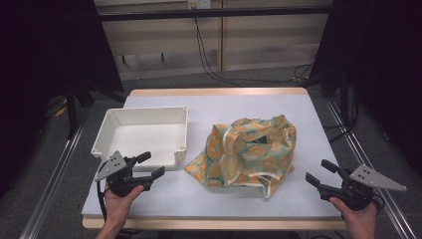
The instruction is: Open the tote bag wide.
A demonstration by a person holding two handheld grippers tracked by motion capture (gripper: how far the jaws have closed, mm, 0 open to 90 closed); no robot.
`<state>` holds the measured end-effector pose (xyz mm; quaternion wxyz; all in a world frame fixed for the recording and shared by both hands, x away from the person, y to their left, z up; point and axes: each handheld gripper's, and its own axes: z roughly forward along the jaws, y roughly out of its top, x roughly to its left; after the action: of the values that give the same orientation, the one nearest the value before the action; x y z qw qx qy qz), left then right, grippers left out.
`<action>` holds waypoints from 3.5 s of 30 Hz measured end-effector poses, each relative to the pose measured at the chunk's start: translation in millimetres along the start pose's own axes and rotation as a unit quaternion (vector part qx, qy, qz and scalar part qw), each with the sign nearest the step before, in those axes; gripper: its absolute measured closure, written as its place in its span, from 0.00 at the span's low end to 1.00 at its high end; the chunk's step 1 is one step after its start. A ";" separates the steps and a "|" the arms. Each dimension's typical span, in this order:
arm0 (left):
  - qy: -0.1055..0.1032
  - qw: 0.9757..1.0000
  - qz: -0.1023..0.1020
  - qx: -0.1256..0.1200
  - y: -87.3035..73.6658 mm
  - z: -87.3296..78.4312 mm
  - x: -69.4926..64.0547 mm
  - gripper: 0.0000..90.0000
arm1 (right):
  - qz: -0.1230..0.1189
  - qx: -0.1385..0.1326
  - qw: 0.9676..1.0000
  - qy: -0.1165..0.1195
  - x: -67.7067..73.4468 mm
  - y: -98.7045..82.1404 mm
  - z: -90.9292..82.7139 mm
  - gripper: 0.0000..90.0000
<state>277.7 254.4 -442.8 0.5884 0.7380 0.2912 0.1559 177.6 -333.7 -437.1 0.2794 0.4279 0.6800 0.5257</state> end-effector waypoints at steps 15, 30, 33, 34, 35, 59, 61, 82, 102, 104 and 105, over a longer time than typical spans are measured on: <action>-0.066 0.996 0.040 0.044 23.7 19.5 -24.6 0.49 | -0.005 0.011 0.999 0.038 5.5 7.8 5.0 0.39; -0.170 0.979 0.103 0.049 63.9 72.0 -68.2 0.57 | -0.025 0.035 0.995 0.086 23.5 20.2 24.4 0.50; -0.186 0.976 0.106 0.048 69.6 81.1 -74.7 0.56 | -0.031 0.039 0.994 0.096 29.5 24.0 29.6 0.51; -0.186 0.976 0.106 0.048 69.6 81.1 -74.7 0.56 | -0.035 0.039 0.994 0.100 31.1 25.7 31.1 0.51; -0.196 0.974 0.109 0.044 74.5 84.6 -78.9 0.56 | -0.034 0.038 0.993 0.103 32.7 27.7 32.4 0.52; -0.223 0.969 0.097 0.055 99.2 132.6 -100.8 0.81 | -0.083 0.070 0.980 0.166 59.0 58.1 104.1 0.47; -0.223 0.968 0.096 0.055 98.8 133.4 -99.7 0.94 | -0.082 0.072 0.980 0.167 59.7 57.1 107.7 0.46; -0.197 0.978 0.053 0.049 89.0 133.9 -69.5 0.97 | -0.082 0.128 0.973 0.176 54.7 30.6 133.9 1.00; -0.233 0.964 0.122 0.026 124.7 126.3 -118.2 0.47 | -0.078 0.114 0.970 0.200 61.1 37.3 119.1 1.00; -0.226 0.965 0.125 0.034 123.9 130.5 -118.8 0.46 | -0.079 0.114 0.970 0.201 61.4 37.1 119.2 1.00; -0.218 0.966 0.128 0.044 122.2 135.7 -118.3 0.48 | -0.078 0.114 0.970 0.202 61.6 37.2 119.0 1.00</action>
<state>293.1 59.4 -347.4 0.5797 0.8105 0.0652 0.0525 257.6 -220.1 -431.9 0.1257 0.2871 0.8091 0.4971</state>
